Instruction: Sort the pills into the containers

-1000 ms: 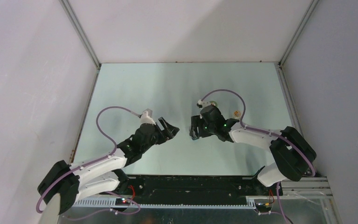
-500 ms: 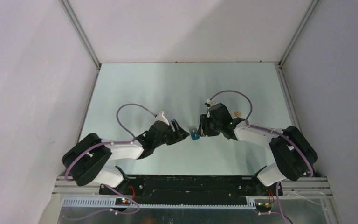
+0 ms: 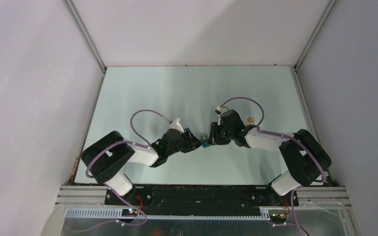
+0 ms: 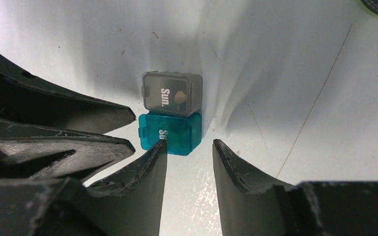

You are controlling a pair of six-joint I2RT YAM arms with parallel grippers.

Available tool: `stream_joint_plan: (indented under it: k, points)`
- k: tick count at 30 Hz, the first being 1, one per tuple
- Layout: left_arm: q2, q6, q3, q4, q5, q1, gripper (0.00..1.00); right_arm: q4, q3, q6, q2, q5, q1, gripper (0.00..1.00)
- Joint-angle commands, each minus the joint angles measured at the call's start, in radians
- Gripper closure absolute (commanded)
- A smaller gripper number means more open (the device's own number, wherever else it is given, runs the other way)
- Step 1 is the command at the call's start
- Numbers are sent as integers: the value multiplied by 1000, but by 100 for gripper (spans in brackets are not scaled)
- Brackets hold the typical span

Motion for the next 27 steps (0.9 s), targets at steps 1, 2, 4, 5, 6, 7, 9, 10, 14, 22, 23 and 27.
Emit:
stream_joint_plan:
  k: [1, 2, 4, 5, 6, 7, 9, 10, 14, 22, 23, 27]
  points:
    - [33, 24, 23, 73, 18, -5, 56, 64, -10, 8, 20, -17, -6, 58]
    - [36, 23, 26, 73, 20, -6, 59, 66, -10, 8, 21, -17, -6, 58]
    - [48, 25, 30, 72, 18, -5, 64, 67, -10, 10, 22, -16, -8, 59]
    - [56, 26, 30, 71, 15, -5, 66, 67, -10, 9, 24, -17, -9, 59]
    - [59, 26, 32, 69, 12, -6, 66, 68, -10, 10, 25, -19, -10, 59]
    - [65, 27, 32, 68, 10, -4, 67, 68, -10, 12, 26, -20, -10, 59]
    - [73, 28, 32, 68, 7, -6, 68, 70, -10, 12, 28, -23, -11, 60]
    - [74, 27, 32, 69, 5, -6, 68, 70, -10, 12, 29, -22, -12, 60]
    - [84, 19, 29, 93, 7, -6, 66, 73, -10, 13, 30, -24, -12, 60]
    - [71, 0, 8, 162, 8, -5, 59, 77, -10, 15, 38, -30, -15, 62]
    - [72, -3, 9, 162, 7, -5, 59, 78, -10, 15, 38, -30, -14, 62]
    - [94, -11, 24, 162, 10, -6, 61, 83, -10, 17, 42, -37, -15, 65]
